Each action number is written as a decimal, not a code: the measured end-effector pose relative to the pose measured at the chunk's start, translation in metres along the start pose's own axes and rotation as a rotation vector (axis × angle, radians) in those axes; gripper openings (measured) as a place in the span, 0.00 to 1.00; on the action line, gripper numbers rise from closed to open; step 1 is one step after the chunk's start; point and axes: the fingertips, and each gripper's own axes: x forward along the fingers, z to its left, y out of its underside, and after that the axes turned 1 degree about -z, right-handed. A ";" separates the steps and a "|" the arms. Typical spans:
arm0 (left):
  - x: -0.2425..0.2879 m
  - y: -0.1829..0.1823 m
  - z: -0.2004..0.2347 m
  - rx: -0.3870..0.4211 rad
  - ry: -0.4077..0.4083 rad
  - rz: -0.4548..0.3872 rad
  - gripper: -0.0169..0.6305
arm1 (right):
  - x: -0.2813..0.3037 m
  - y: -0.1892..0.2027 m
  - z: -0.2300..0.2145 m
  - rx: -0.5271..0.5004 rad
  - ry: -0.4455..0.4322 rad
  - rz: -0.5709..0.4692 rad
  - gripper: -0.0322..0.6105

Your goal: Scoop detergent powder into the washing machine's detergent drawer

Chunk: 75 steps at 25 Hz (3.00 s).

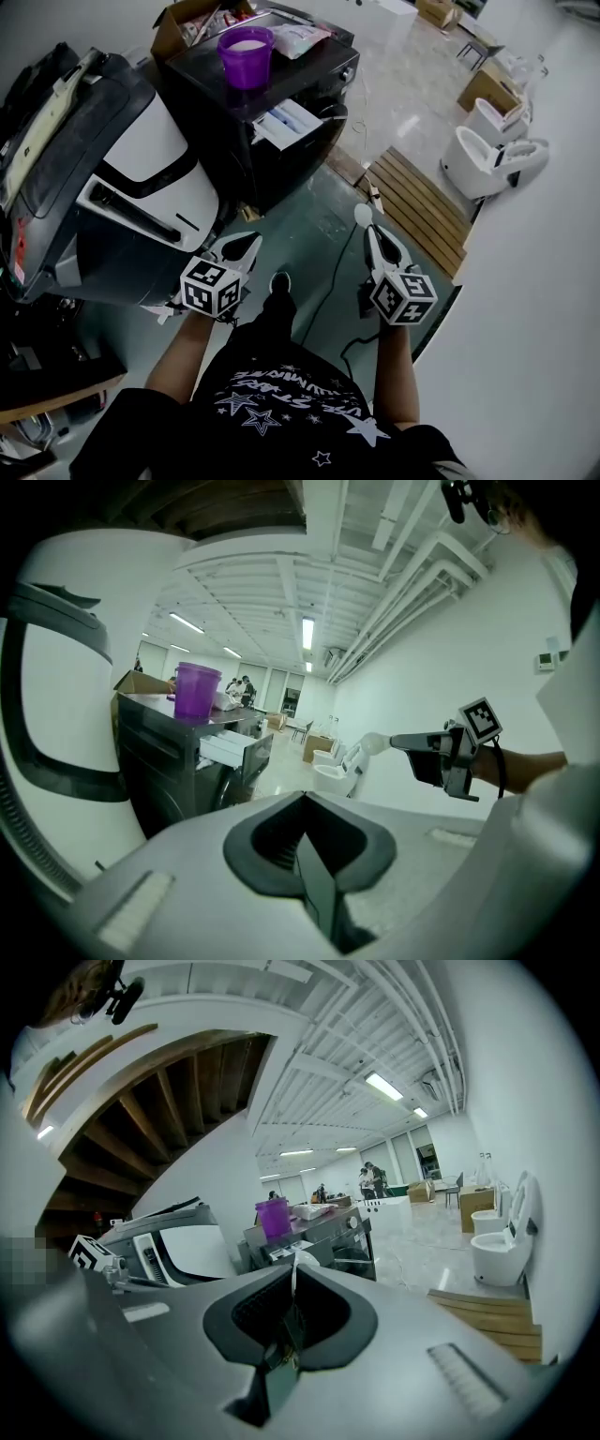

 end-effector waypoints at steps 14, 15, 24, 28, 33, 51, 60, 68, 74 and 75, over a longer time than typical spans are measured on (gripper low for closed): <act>0.121 -0.096 0.148 -0.042 -0.045 -0.022 0.03 | 0.214 -0.103 -0.033 -0.070 -0.037 0.032 0.11; 0.123 -0.102 0.158 -0.047 -0.056 -0.033 0.03 | 0.226 -0.109 -0.032 -0.073 -0.043 0.031 0.11; 0.126 -0.131 0.221 -0.079 -0.141 -0.086 0.03 | 0.318 -0.174 0.009 -0.205 -0.186 0.010 0.11; 0.121 -0.143 0.242 -0.089 -0.205 -0.118 0.03 | 0.363 -0.209 0.040 -0.323 -0.314 -0.021 0.11; 0.116 -0.156 0.265 -0.099 -0.318 -0.159 0.03 | 0.418 -0.250 0.083 -0.437 -0.489 -0.072 0.11; 0.106 -0.176 0.299 -0.213 -0.681 -0.245 0.03 | 0.546 -0.217 0.188 -1.241 -1.020 0.238 0.11; 0.100 -0.168 0.297 -0.254 -0.783 -0.241 0.03 | 0.585 -0.174 0.193 -1.479 -1.068 0.358 0.11; 0.099 -0.160 0.291 -0.285 -0.829 -0.234 0.03 | 0.583 -0.154 0.205 -1.537 -1.151 0.412 0.11; 0.100 -0.160 0.288 -0.289 -0.846 -0.243 0.03 | 0.573 -0.140 0.209 -1.542 -1.244 0.457 0.11; 0.101 -0.159 0.287 -0.289 -0.847 -0.243 0.03 | 0.571 -0.139 0.209 -1.544 -1.257 0.468 0.11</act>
